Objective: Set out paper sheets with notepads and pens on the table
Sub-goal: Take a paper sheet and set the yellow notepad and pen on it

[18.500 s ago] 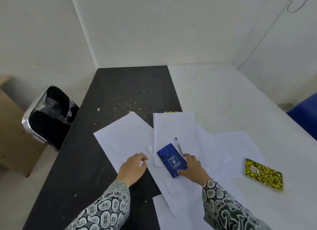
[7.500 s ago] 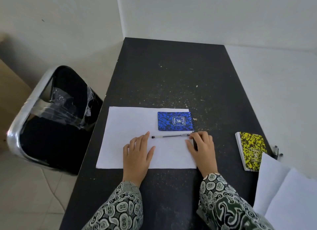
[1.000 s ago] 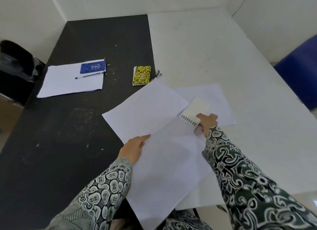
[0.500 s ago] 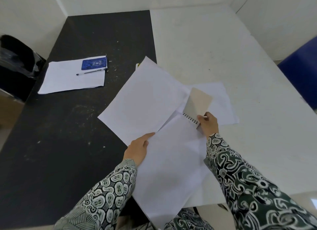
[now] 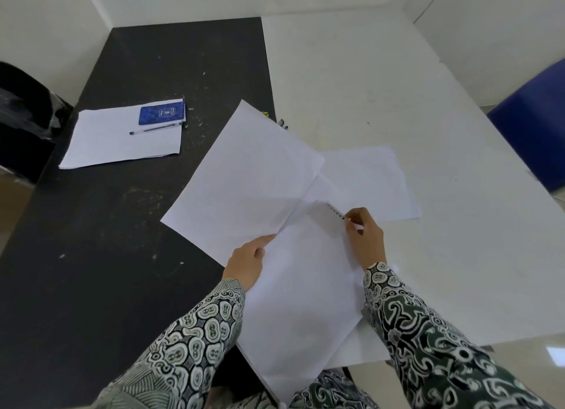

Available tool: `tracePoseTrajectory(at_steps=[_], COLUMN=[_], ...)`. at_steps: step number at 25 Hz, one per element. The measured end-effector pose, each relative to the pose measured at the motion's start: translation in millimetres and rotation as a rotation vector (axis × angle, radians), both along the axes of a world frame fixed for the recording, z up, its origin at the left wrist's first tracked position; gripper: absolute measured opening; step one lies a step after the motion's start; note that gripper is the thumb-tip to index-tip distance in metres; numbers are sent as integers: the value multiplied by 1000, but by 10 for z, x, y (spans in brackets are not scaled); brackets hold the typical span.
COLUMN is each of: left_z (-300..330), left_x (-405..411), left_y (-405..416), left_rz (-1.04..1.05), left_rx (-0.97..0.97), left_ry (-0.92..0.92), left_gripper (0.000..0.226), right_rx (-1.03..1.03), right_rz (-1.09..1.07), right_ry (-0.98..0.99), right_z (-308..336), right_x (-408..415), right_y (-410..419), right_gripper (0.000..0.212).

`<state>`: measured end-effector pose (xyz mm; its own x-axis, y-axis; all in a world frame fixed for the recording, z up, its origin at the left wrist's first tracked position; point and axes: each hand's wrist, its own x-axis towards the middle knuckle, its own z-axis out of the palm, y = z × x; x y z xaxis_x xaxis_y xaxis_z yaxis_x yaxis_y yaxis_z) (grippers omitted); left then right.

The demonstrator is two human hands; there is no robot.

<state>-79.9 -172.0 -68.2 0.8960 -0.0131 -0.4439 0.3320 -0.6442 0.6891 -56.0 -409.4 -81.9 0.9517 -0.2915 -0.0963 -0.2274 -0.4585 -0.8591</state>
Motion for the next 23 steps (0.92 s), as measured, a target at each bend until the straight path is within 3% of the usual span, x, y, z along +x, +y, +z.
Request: tracePoseTrajectory(at_steps=[7, 14, 17, 23], left_z=[-11, 29, 55, 175], left_x=[53, 43, 31, 81], left_y=[-29, -42, -46, -23], left_rz=[-14, 8, 3, -10], left_rx=[-7, -71, -113, -218], left_ry=[19, -15, -44, -76], left_gripper=[44, 42, 39, 35], right_rx=[-157, 205, 244, 224], right_rz=[334, 37, 115, 311], right_ry=[-19, 126, 291, 326], right_z=[-97, 23, 108, 472], right_x=[-67, 218, 364, 549], right_y=[-91, -87, -153, -213], right_gripper=[28, 14, 31, 15])
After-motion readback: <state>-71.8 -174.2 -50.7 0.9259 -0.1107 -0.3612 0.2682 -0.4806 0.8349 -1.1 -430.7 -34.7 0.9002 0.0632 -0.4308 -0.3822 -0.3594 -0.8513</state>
